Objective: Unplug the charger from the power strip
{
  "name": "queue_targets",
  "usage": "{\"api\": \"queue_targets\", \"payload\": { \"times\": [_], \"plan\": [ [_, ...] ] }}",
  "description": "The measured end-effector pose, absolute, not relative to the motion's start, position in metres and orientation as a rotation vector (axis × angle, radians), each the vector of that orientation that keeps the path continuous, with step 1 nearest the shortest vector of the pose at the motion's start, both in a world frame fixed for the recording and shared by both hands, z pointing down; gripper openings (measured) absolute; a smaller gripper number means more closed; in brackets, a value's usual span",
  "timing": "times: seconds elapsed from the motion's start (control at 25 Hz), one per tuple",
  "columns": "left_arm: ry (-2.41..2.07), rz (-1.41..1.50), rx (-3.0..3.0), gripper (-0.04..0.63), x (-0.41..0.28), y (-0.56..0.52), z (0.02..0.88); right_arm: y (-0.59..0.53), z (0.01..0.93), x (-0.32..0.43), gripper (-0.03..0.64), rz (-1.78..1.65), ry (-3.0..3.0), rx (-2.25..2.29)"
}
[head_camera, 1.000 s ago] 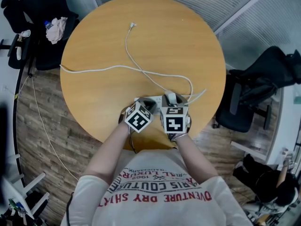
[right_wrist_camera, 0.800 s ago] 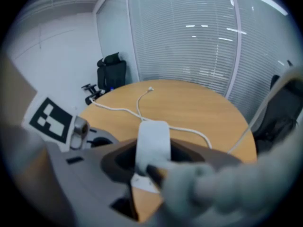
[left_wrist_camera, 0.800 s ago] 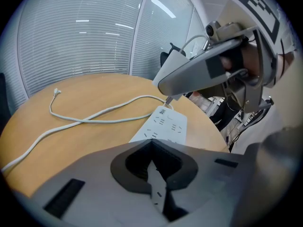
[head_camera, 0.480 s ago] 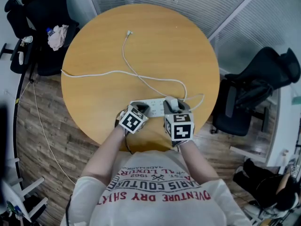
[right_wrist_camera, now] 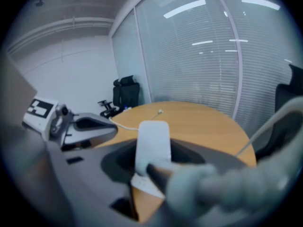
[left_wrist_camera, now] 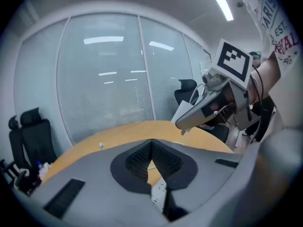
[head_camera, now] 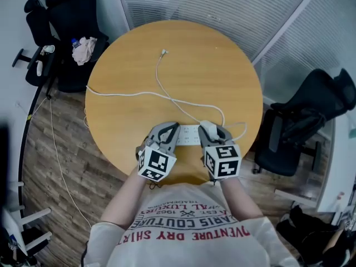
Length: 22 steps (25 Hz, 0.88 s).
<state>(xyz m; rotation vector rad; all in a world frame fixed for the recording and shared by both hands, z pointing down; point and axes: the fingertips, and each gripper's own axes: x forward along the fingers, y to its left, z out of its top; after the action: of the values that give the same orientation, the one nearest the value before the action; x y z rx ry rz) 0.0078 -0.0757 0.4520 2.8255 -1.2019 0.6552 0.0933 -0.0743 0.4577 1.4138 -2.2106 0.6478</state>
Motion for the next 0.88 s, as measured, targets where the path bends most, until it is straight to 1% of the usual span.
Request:
{"api": "queue_targets", "payload": {
  "times": [0.16, 0.36, 0.48, 0.64, 0.88],
  "plan": [
    [-1.363, 0.534, 2.923, 0.032, 0.000, -0.069, 0.400, -0.080, 0.426, 0.087, 0.155, 0.555, -2.328, 1.428],
    [-1.503, 0.231, 2.912, 0.032, -0.020, -0.069, 0.328, -0.083, 0.387, 0.081, 0.155, 0.438, -2.455, 1.445],
    [-1.560, 0.090, 2.813, 0.032, -0.040, -0.070, 0.300, -0.085, 0.367, 0.077, 0.155, 0.384, -2.506, 1.447],
    [-1.606, 0.065, 2.770, 0.032, -0.061, -0.070, 0.285, -0.086, 0.350, 0.074, 0.155, 0.319, -2.538, 1.454],
    [-1.553, 0.030, 2.730, 0.032, -0.065, -0.070, 0.294, -0.083, 0.345, 0.068, 0.155, 0.281, -2.553, 1.449]
  ]
}}
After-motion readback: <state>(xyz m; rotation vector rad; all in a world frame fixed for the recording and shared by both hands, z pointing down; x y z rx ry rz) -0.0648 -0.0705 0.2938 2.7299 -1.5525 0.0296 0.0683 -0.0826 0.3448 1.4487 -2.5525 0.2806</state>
